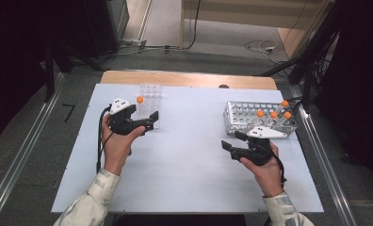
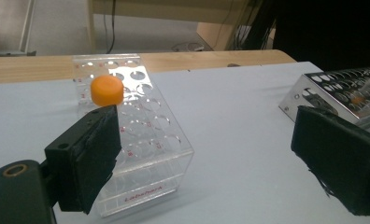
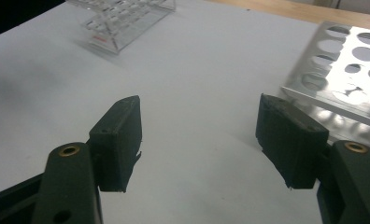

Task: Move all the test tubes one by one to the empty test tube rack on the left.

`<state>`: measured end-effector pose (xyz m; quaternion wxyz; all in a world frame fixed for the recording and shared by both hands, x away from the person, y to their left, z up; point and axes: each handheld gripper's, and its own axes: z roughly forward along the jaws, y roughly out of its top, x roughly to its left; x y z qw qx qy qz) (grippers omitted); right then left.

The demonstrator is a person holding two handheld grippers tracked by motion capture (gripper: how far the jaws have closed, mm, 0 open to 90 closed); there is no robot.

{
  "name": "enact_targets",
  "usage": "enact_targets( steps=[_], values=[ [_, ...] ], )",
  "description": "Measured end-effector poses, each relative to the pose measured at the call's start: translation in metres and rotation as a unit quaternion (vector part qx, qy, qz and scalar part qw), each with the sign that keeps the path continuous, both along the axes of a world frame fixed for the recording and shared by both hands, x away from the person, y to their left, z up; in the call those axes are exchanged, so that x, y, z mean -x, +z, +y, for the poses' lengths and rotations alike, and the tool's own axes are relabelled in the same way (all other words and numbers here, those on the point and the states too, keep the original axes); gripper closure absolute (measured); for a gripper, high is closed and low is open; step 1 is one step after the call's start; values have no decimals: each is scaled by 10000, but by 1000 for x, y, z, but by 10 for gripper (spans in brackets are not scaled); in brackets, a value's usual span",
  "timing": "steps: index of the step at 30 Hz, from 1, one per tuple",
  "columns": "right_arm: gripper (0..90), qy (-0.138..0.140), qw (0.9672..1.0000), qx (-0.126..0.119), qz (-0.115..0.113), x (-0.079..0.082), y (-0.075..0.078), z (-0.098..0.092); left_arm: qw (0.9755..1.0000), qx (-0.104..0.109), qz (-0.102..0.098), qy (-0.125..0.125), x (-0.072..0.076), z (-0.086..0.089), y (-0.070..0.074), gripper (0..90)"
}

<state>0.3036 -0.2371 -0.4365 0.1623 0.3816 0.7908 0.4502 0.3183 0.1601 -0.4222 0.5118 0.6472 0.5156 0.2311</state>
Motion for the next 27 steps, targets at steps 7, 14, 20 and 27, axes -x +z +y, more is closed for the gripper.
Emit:
enact_targets(
  steps=[7, 14, 20, 27],
  values=[
    [304, -469, 9989, 35, -61, -2, 0, -36, 9999, -33, -91, -25, 9, -3, -4, 71],
    [309, -976, 9952, 26, -107, -4, 0, -73, 10000, 17, -74, -60, 15, -2, -9, 63],
    [313, -1340, 9909, 37, -139, -8, -1, -98, 9999, -3, -50, -149, 19, -4, -11, 47],
    [322, -1735, 9847, 83, -147, -17, -4, -118, 9992, 105, 14, -380, 22, -6, -10, 29]
  ],
)
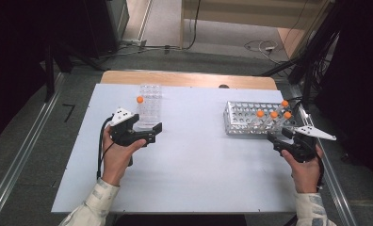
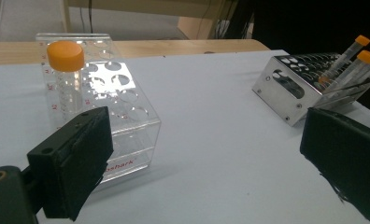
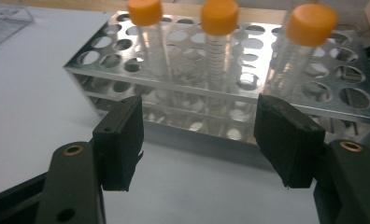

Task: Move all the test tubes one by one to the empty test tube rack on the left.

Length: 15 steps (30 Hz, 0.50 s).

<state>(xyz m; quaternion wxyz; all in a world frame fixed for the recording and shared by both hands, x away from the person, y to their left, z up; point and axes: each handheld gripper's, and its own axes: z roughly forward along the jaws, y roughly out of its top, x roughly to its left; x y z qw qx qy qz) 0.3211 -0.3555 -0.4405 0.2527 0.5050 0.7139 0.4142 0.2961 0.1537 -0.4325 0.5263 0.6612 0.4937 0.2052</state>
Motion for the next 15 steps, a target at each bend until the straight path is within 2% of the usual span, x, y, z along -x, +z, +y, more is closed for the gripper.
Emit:
enact_targets(
  steps=[9, 15],
  values=[
    [351, -435, 9989, 148, -104, -19, -3, -10, 9998, -13, -116, -140, 5, -5, 2, 25],
    [438, -625, 9976, 264, -136, -32, -5, -16, 9998, -21, -61, -176, 5, -6, 1, 25]
  ],
)
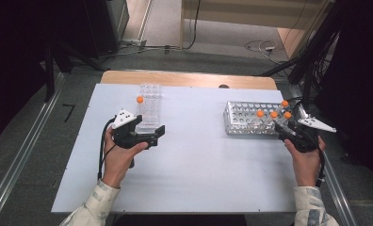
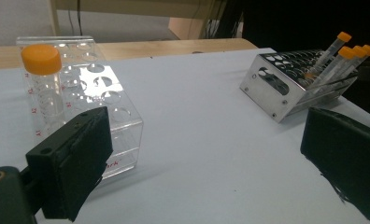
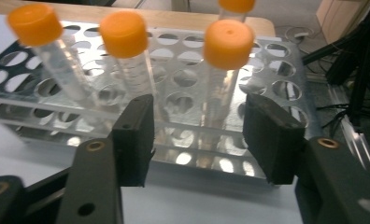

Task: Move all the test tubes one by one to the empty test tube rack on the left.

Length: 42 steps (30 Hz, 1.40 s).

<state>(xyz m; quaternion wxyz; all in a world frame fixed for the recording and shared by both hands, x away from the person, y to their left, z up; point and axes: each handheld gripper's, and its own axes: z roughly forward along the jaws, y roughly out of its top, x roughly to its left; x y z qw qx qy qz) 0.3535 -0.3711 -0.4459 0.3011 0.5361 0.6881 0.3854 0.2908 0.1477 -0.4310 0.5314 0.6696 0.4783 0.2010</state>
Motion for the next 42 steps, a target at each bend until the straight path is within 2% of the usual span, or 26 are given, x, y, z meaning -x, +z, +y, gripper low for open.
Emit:
enact_targets(
  steps=[5, 15, 22, 28, 35, 38, 42],
  values=[
    [518, -104, 9999, -39, -53, -9, 0, -7, 10000, -8, 51, 20, -2, 1, -3, 26],
    [622, -32, 9999, -80, -58, -22, -1, -5, 9999, -1, 88, 59, -3, 2, -5, 28],
    [681, -55, 10000, -65, -31, -25, -5, -6, 9999, 0, 126, 82, -3, 3, -6, 28],
    [715, -45, 9999, -80, -105, -25, -4, -6, 9998, 0, 151, 98, -3, 4, -6, 29],
    [716, -53, 9989, -232, -410, -16, 16, -9, 9998, -6, 186, 104, -4, 4, -7, 29],
    [716, -50, 9978, -301, -596, -9, 30, -9, 9997, -14, 196, 109, -4, 4, -7, 29],
    [717, 8, 9970, -322, -710, 2, 42, -9, 9997, -36, 229, 120, -4, 5, -7, 29]
  ],
)
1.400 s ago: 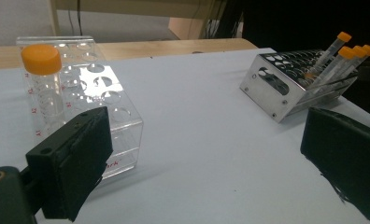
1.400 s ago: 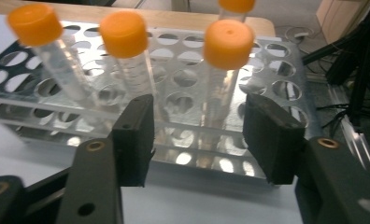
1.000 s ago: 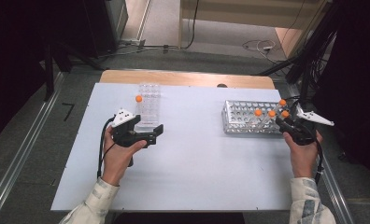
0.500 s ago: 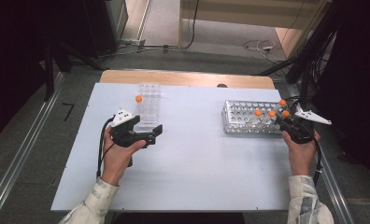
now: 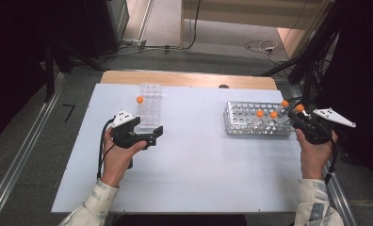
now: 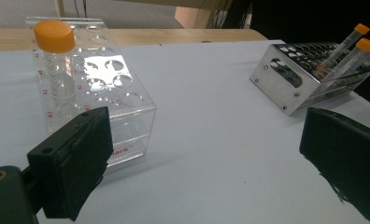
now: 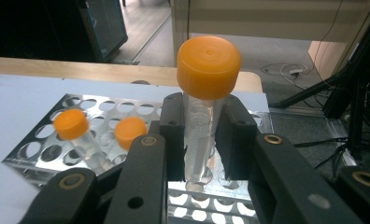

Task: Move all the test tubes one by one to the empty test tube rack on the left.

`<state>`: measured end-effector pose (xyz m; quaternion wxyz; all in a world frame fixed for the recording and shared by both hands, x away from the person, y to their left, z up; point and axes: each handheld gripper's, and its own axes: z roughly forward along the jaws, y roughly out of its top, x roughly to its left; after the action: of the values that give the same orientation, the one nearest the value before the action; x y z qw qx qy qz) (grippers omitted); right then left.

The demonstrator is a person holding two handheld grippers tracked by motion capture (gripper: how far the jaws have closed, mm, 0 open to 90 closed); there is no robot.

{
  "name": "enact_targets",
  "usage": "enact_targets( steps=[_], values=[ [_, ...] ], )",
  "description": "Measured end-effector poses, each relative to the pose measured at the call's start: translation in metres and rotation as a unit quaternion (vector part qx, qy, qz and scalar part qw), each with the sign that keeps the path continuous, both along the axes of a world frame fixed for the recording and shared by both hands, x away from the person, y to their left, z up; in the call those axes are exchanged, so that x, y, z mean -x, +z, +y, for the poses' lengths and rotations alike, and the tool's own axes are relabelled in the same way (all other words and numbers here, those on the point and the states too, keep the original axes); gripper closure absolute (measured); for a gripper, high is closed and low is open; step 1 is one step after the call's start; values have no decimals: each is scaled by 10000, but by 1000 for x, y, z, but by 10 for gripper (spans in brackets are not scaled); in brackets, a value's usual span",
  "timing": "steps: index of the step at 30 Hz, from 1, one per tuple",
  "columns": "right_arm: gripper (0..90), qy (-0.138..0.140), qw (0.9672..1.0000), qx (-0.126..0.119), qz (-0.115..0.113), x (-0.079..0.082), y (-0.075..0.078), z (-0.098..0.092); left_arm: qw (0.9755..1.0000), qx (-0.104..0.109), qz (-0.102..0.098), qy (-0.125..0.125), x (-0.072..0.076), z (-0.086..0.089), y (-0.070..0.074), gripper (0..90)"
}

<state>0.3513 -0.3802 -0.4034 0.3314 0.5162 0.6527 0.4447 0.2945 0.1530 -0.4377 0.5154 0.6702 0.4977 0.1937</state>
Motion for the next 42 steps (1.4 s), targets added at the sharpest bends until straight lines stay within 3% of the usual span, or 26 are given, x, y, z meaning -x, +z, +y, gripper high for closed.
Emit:
enact_targets(
  steps=[13, 23, 34, 42],
  values=[
    [716, 407, 9987, 24, 300, 33, 3, 9, 9999, -66, 71, -25, 1, -1, -2, 33],
    [716, 864, 9951, 74, 474, 44, -4, 38, 9999, -97, 108, -53, 2, -2, -2, 33],
    [717, 1562, 9860, 246, 535, 51, -7, 87, 9999, -50, 67, -97, 5, -5, 1, 37],
    [717, 2018, 9758, 469, 703, 48, -20, 126, 9998, -67, 71, -154, 6, -8, 1, 38]
  ],
)
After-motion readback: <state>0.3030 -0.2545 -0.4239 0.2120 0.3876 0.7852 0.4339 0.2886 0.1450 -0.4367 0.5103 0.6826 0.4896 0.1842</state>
